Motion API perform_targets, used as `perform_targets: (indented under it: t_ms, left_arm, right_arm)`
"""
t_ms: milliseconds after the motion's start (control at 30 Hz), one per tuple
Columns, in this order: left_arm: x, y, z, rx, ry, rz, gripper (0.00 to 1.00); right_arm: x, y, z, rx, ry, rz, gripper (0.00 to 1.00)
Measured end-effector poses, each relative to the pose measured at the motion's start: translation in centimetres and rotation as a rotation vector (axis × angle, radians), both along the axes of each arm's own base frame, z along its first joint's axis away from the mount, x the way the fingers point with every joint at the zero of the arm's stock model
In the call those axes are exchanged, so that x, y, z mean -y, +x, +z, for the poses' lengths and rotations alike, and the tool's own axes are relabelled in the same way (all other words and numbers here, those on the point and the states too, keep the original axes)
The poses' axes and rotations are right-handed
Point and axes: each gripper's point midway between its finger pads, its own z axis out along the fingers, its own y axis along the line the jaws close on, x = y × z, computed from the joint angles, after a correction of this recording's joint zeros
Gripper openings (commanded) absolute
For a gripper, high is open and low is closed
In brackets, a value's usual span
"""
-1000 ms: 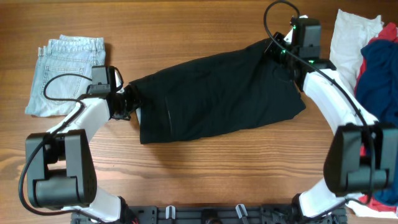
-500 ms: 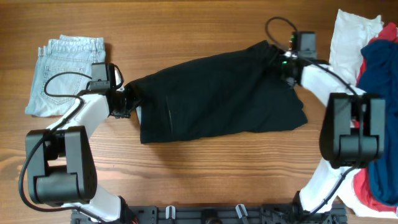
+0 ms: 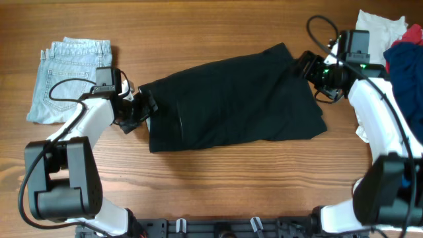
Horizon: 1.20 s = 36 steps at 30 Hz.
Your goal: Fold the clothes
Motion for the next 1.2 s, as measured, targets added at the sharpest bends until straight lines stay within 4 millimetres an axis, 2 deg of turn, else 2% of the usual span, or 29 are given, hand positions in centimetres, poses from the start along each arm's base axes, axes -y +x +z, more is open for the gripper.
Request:
perform_targets:
  t_ms: [133, 267, 400, 467, 500, 567, 600, 633, 767, 800, 833, 867, 900, 933, 1033, 1100, 1200]
  left_arm:
    - [0.2, -0.1, 0.0, 0.006, -0.008, -0.022, 0.93]
    - [0.4, -0.5, -0.1, 0.024, -0.026, -0.032, 0.87]
    - [2.1, -0.4, 0.0, 0.106, -0.129, -0.061, 0.75]
    - [3.6, -0.6, 0.0, 0.130, -0.177, -0.100, 0.63]
    - [4.3, -0.9, -0.1, 0.131, -0.187, -0.122, 0.51]
    - [6.2, -1.8, -0.5, 0.116, -0.218, -0.175, 0.20]
    - [7.1, -2.4, -0.8, 0.098, -0.236, -0.195, 0.09]
    - [7.6, -3.0, -1.0, 0.081, -0.252, -0.207, 0.04]
    - [8.1, -4.6, -1.6, 0.016, -0.283, -0.211, 0.04]
    - [7.9, -4.9, -1.6, 0.000, -0.288, -0.201, 0.04]
    - [7.4, -5.5, -1.5, -0.031, -0.292, -0.181, 0.04]
    - [6.8, -6.1, -1.4, -0.056, -0.294, -0.156, 0.04]
    - [6.0, -7.0, -1.4, -0.094, -0.285, -0.126, 0.04]
    - [5.0, -7.8, -1.3, -0.126, -0.265, -0.096, 0.04]
    - [3.1, -9.4, -0.3, -0.166, -0.206, -0.064, 0.04]
    - [2.6, -10.0, 1.3, -0.169, -0.182, -0.060, 0.04]
    - [2.3, -9.2, 4.6, -0.108, -0.155, -0.071, 0.04]
  right_arm:
    - [-4.3, -2.0, -0.1, -0.045, -0.013, 0.135, 0.99]
    - [-8.0, -3.1, -0.2, -0.058, -0.024, 0.243, 0.99]
    - [-9.9, -4.0, -0.4, -0.070, -0.026, 0.296, 0.99]
    - [-10.4, -4.5, -0.5, -0.085, -0.028, 0.311, 1.00]
    - [-10.6, -4.6, -0.6, -0.089, -0.029, 0.316, 0.99]
    - [-10.7, -5.0, -0.7, -0.103, -0.030, 0.322, 1.00]
    - [-10.7, -5.1, -0.7, -0.108, -0.030, 0.323, 0.99]
    - [-10.7, -5.2, -0.8, -0.111, -0.031, 0.323, 1.00]
    - [-10.6, -5.5, -0.9, -0.122, -0.035, 0.330, 0.98]
    - [-10.6, -5.5, -0.9, -0.123, -0.038, 0.336, 0.91]
    - [-10.6, -5.8, -1.0, -0.130, -0.042, 0.348, 0.72]
    - [-10.5, -6.1, -1.1, -0.141, -0.045, 0.363, 0.28]
    - [-10.5, -6.5, -1.2, -0.152, -0.046, 0.377, 0.11]
    - [-10.7, -6.7, -1.2, -0.158, -0.042, 0.394, 0.04]
    - [-11.9, -7.6, -1.7, -0.170, -0.012, 0.443, 0.04]
    - [-13.3, -8.7, -2.5, -0.183, 0.005, 0.491, 0.04]
    - [-16.4, -10.6, -4.1, -0.177, 0.027, 0.595, 0.04]
